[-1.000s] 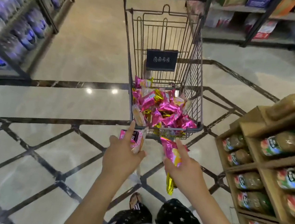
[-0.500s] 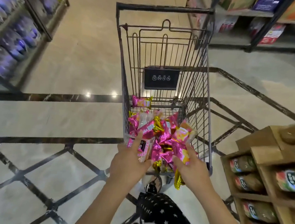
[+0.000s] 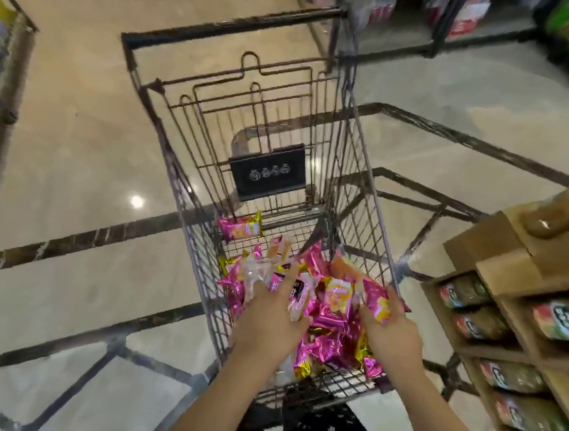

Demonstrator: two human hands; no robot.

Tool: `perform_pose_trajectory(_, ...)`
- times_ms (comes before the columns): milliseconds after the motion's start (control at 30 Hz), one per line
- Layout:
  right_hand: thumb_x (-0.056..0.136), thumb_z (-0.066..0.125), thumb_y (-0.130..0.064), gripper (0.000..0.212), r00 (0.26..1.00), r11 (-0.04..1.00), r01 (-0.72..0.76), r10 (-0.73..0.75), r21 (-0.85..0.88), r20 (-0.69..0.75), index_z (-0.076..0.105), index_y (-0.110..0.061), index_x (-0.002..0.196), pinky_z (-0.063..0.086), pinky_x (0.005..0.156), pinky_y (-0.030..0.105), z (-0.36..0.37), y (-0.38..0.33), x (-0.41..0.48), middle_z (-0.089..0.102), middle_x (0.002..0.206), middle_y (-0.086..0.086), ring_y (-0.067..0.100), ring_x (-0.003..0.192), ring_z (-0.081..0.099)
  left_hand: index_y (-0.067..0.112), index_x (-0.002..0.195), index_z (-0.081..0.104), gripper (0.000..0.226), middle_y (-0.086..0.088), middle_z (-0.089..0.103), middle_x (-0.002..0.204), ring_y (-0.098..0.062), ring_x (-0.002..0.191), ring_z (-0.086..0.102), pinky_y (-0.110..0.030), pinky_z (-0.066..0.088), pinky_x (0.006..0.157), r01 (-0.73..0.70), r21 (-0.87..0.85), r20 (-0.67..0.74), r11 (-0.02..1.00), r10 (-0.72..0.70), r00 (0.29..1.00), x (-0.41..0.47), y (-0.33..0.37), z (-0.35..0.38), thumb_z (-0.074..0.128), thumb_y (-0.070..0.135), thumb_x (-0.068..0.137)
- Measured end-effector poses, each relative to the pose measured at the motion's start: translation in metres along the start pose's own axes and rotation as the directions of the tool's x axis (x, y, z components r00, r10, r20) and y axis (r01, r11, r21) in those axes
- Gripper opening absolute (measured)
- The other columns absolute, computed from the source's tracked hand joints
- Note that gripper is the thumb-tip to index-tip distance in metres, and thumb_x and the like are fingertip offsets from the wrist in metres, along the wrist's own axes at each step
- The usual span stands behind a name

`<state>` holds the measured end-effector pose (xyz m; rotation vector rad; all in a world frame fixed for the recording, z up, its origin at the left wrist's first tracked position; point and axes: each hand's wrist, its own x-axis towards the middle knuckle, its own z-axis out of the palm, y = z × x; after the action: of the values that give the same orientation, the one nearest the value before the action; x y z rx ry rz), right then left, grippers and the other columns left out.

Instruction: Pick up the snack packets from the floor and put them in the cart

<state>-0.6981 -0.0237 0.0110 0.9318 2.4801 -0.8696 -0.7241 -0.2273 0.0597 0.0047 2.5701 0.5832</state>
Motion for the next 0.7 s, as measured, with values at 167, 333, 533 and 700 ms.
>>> perform_pose_trajectory(167,0.084,0.031,-0.080,0.088,0.961,0.958,-0.276,0.275,-0.085,-0.015,0.003,-0.036,0.155,0.046,0.091,0.043,0.027,0.017,-0.018,0.059,0.128,0.019,0.037,0.117,0.056,0.036,0.153,-0.019,0.104,-0.024,0.018,0.156,-0.038,0.132,0.042,-0.041,0.044,0.101,-0.167,0.148,0.227,0.975,0.131,0.965,0.028,-0.003,0.005,0.053,0.069,0.086)
perform_pose_trajectory(333,0.076,0.018,-0.089,0.095,0.892,0.891,-0.450,0.446,-0.051,-0.071,0.005,-0.038,0.154,0.047,0.095,0.045,0.048,0.018,-0.050,0.044,0.141,0.022,0.039,0.122,0.050,0.030,0.156,-0.014,0.100,-0.020,0.003,0.162,-0.041,0.147,0.018,-0.052,0.029,0.116,-0.350,0.277,0.329,0.895,0.254,0.910,0.044,-0.022,-0.003,0.047,0.071,0.088)
perform_pose_trajectory(533,0.086,0.031,-0.075,0.082,0.755,0.762,-0.625,0.645,0.170,-0.117,0.011,-0.034,0.154,0.047,0.091,0.045,0.089,0.027,-0.126,0.050,0.131,0.020,0.038,0.119,0.050,0.019,0.158,0.000,0.087,-0.019,0.018,0.160,-0.036,0.145,0.024,-0.046,0.027,0.116,-0.627,0.389,0.508,0.675,0.411,0.757,0.038,-0.028,0.004,0.041,0.063,0.095)
perform_pose_trajectory(700,0.090,0.033,-0.069,0.079,0.573,0.579,-0.774,0.813,0.255,-0.106,0.007,-0.031,0.155,0.042,0.096,0.044,0.104,0.058,-0.207,0.041,0.143,0.019,0.037,0.129,0.041,0.020,0.157,0.011,0.079,-0.020,0.025,0.157,-0.036,0.142,0.028,-0.046,0.032,0.113,-0.846,0.354,0.677,0.397,0.516,0.525,-0.009,-0.001,0.038,0.041,0.060,0.096)
